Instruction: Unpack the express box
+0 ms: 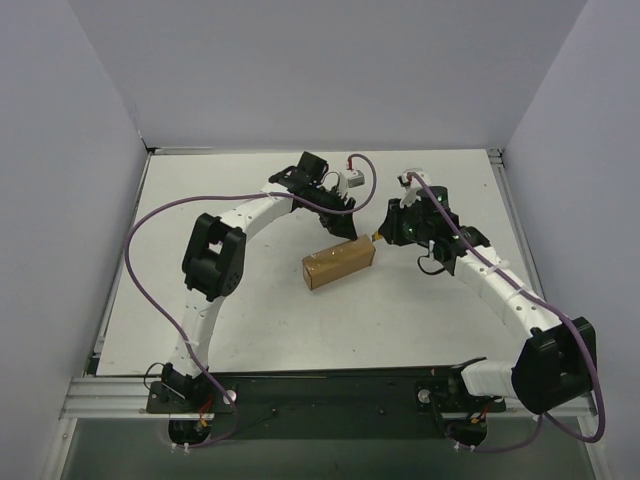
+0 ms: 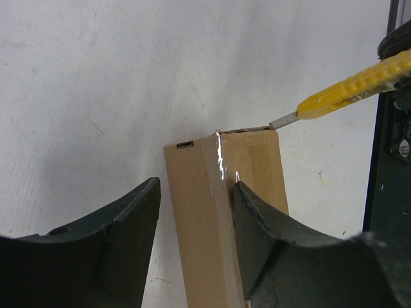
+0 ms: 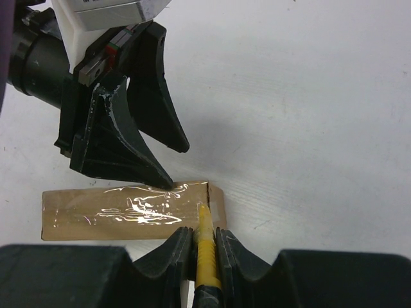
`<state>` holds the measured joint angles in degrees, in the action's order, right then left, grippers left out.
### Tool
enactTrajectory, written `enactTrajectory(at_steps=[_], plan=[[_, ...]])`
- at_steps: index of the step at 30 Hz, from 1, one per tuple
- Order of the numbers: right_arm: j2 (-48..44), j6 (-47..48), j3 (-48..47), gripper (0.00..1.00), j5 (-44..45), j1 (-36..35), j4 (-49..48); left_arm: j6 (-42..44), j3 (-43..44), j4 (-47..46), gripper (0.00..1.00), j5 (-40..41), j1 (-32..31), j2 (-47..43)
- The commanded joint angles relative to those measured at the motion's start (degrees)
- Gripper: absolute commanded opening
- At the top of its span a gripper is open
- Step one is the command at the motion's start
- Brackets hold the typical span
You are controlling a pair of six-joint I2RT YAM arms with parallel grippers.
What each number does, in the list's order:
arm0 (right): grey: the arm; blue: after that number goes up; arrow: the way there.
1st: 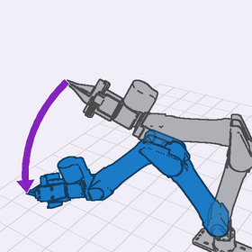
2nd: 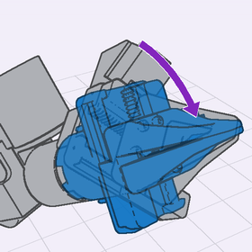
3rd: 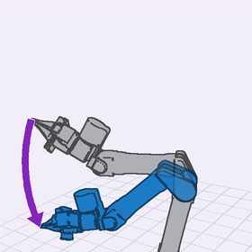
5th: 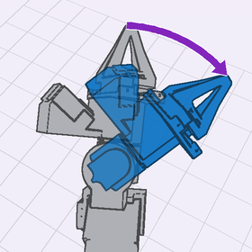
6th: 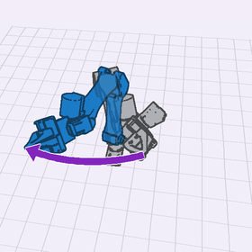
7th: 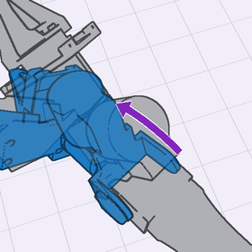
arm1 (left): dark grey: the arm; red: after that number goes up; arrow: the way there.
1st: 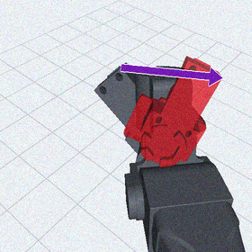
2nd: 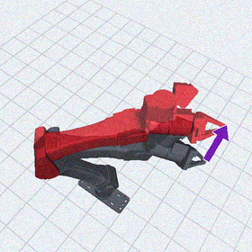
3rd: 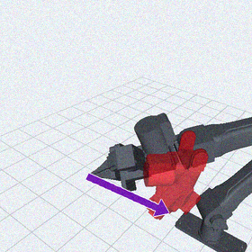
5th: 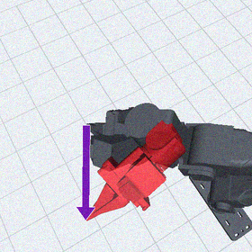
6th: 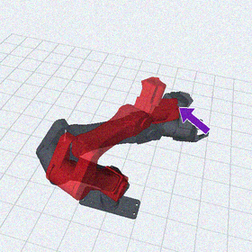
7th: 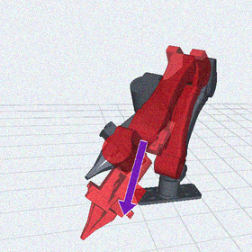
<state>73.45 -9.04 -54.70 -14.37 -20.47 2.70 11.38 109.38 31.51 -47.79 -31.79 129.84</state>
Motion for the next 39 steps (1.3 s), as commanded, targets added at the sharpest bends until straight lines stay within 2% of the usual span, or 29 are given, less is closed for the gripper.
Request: enactTrajectory(at_steps=[1, 9, 39], plan=[[0.99, 0.86, 0.29, 0.00, 3.38, -1.06, -5.07, 2.33, -0.22, 2.24, 0.58, 1.47, -0.03, 1.47], [2.57, 2.09, 0.12, 0.00, 5.76, -1.59, -7.18, 1.89, -1.01, 1.98, 0.57, 0.94, -0.46, 1.47], [5.47, 2.18, -1.47, 0.00, 0.66, -1.94, -5.51, 2.25, -1.37, 2.42, 0.56, 1.30, -0.64, 1.73]])
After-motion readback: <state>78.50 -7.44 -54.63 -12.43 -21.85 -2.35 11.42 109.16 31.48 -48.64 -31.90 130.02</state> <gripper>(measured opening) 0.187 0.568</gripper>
